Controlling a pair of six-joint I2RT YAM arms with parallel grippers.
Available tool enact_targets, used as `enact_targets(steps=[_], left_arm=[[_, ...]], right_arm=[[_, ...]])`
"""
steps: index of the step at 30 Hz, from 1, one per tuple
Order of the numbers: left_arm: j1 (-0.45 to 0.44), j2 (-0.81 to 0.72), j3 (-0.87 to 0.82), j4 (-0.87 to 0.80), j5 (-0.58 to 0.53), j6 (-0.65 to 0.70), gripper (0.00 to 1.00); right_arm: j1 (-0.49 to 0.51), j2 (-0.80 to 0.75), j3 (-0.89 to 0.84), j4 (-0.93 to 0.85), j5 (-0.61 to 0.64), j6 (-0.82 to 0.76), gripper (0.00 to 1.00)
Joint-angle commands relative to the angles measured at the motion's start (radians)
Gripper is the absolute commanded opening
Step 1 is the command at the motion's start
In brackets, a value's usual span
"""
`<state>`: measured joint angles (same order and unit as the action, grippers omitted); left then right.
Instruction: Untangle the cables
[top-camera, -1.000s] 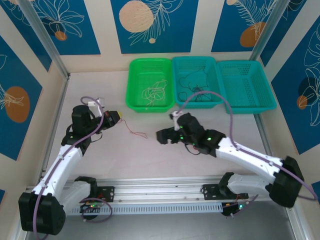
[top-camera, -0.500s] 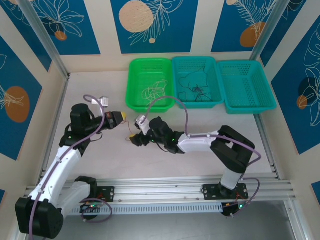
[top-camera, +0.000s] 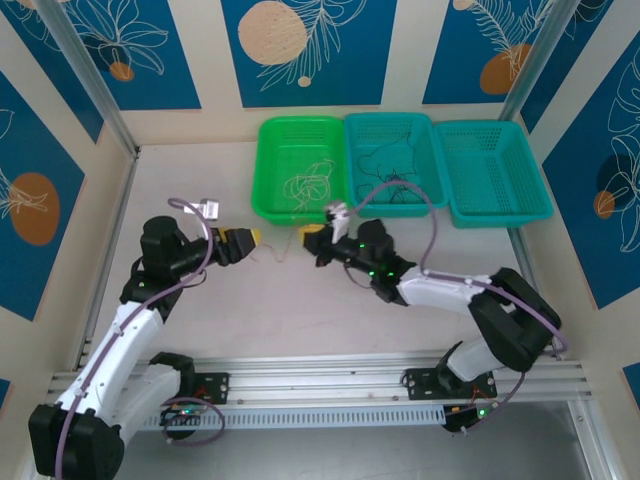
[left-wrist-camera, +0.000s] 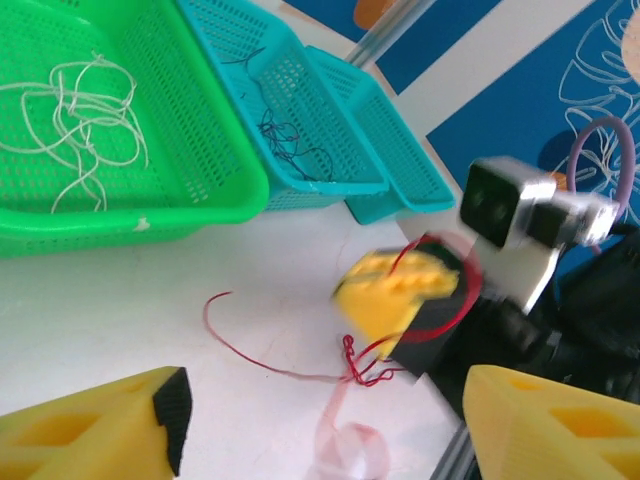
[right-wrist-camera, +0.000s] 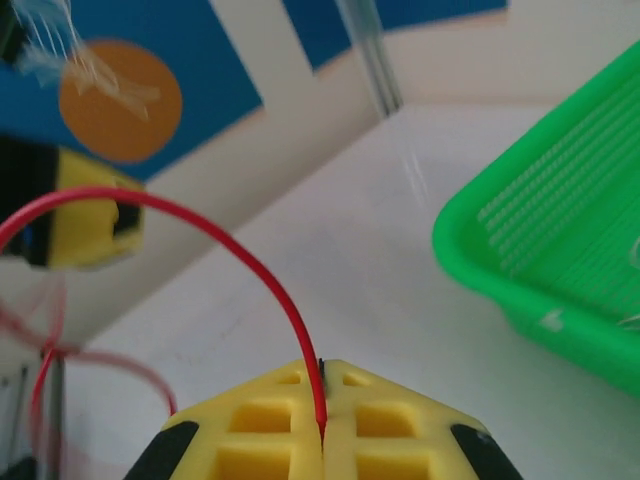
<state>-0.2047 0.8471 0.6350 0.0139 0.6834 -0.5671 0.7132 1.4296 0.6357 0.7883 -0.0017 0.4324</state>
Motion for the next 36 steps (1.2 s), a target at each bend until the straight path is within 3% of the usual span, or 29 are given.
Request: enact_targets(steps=[1, 11, 15, 18, 27, 29, 31, 33, 36], left_arm=[[-0.022, -0.034, -0.003, 0.090, 0.011, 0.041, 0.77], [-0.048, -0.043, -0.043, 0.108, -0.002, 0.049, 0.81], [-0.061, -0.038, -0.044, 0.116, -0.009, 0.056, 0.82], [-0.069, -0.029, -0.041, 0.116, -0.012, 0.069, 0.83], [-0.079, -0.008, -0.040, 0.110, -0.022, 0.081, 0.83], [-0.082, -0.010, -0.043, 0.103, -0.027, 0.088, 0.83], [-0.082, -0.014, -0.048, 0.100, -0.036, 0.093, 0.83], [-0.084, -0.014, -0.056, 0.097, -0.045, 0.098, 0.83], [-0.085, -0.014, -0.061, 0.091, -0.050, 0.102, 0.83]], right_arm=[[-0.143, -0.119, -0.067, 0.153, -0.029, 0.163, 0.00], [-0.696, -0.350, -0.104, 0.141, -0.070, 0.532, 0.00], [-0.901, -0.340, -0.100, 0.137, -0.003, 0.653, 0.00], [-1.004, -0.267, -0.044, 0.117, -0.022, 0.672, 0.00], [-1.100, 0.088, 0.192, 0.045, -0.088, 0.782, 0.00], [-1.104, 0.154, 0.284, -0.071, -0.109, 0.789, 0.00], [-1.103, 0.198, 0.403, -0.331, -0.077, 0.800, 0.01], [-1.099, 0.238, 0.524, -0.580, -0.011, 0.780, 0.08], [-1.098, 0.294, 0.611, -0.701, 0.011, 0.743, 0.31]])
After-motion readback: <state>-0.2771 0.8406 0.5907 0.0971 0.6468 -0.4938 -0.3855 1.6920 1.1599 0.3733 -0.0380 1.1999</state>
